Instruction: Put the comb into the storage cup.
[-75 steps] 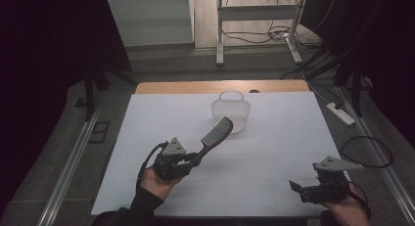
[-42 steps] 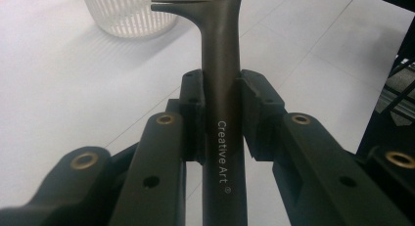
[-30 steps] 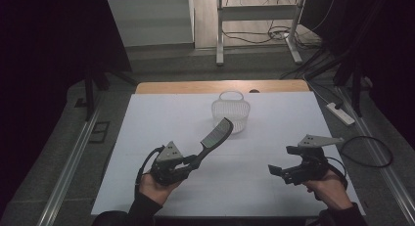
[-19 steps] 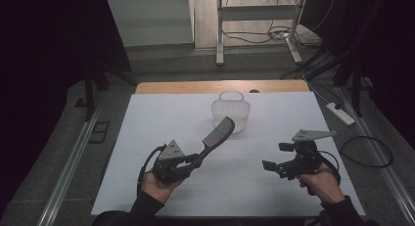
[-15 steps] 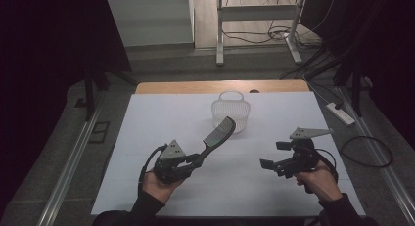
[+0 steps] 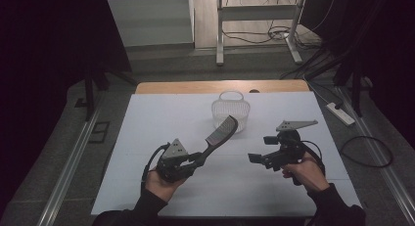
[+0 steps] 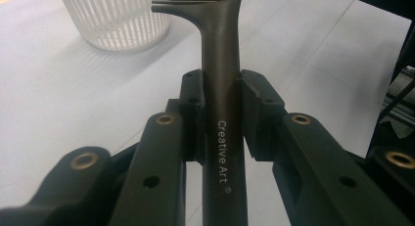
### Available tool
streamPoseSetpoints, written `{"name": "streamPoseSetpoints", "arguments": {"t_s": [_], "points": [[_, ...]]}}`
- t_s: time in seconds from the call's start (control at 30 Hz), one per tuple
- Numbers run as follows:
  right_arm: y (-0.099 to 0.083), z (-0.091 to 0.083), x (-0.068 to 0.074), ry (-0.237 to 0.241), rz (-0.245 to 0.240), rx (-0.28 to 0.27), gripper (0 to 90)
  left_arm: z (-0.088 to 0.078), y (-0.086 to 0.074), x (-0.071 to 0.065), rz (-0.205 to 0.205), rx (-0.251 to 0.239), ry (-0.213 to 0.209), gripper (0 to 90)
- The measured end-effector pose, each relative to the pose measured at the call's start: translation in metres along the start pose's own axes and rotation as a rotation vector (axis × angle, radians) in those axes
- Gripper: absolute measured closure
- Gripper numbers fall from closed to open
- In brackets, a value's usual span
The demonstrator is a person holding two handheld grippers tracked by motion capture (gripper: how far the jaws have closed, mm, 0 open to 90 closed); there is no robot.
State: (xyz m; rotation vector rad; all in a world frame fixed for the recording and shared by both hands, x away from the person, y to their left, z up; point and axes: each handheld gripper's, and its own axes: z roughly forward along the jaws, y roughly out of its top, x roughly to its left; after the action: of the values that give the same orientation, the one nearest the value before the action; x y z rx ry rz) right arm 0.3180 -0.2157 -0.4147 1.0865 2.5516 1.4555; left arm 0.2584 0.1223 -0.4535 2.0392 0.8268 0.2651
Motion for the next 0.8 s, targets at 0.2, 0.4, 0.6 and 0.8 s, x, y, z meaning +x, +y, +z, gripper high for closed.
{"name": "streamPoseSetpoints", "arguments": {"t_s": [0.2, 0.4, 0.6, 0.8], "points": [[0.012, 0.011, 0.004, 0.022, 0.007, 0.001, 0.0, 0.001, 0.001, 0.0, 0.002, -0.002, 0.0, 72.1], [0.021, 0.02, 0.009, 0.024, -0.017, 0.0, 0.0, 0.002, 0.001, -0.001, 0.006, -0.004, 0.0, 72.1], [0.03, 0.029, 0.013, 0.022, -0.041, 0.015, 0.0, 0.002, 0.001, 0.0, 0.005, -0.011, 0.002, 72.1], [0.04, 0.038, 0.016, 0.015, -0.015, 0.038, 0.0, 0.002, 0.002, 0.0, 0.006, -0.015, 0.006, 72.1]]}}
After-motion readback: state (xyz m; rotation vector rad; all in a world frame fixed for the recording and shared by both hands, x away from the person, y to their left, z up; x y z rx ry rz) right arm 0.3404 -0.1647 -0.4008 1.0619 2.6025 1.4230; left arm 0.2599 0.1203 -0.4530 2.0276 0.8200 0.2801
